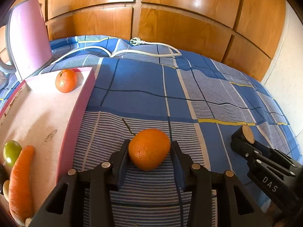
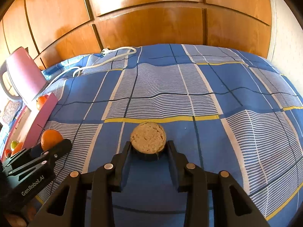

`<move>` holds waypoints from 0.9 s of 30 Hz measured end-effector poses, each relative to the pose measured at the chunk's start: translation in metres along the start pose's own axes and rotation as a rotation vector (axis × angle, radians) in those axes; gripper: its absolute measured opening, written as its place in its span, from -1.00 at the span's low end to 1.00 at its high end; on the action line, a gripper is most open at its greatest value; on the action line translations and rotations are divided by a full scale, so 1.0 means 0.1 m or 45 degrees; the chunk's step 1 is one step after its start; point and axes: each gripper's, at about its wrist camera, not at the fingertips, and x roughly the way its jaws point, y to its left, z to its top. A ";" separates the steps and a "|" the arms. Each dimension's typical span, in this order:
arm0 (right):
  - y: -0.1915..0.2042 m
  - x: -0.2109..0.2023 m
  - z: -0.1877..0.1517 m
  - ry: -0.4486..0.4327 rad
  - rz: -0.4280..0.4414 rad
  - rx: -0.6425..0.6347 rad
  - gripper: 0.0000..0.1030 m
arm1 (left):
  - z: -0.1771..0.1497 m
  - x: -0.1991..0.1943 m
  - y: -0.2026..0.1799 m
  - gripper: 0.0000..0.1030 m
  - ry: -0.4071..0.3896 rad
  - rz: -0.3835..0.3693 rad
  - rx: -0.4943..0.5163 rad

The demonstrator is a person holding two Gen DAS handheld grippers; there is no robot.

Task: Organize fruits
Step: 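Lift and carry the mandarin with the left tool while the right tool carries the beige slice toward the tray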

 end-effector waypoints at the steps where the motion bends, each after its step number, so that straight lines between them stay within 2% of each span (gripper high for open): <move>1: 0.01 0.00 0.00 -0.001 -0.007 -0.006 -0.30 | 0.00 0.00 0.00 -0.18 0.001 0.001 0.001; 5: 0.03 0.00 0.00 -0.004 -0.027 -0.023 -0.30 | -0.02 -0.03 -0.01 -0.27 0.000 0.023 0.011; 14: 0.08 0.00 0.00 -0.007 -0.078 -0.068 -0.31 | -0.18 -0.19 -0.10 -0.30 -0.012 0.035 0.081; 27: 0.11 -0.02 -0.04 -0.004 -0.111 -0.094 -0.31 | -0.29 -0.42 -0.10 -0.31 0.023 -0.011 0.075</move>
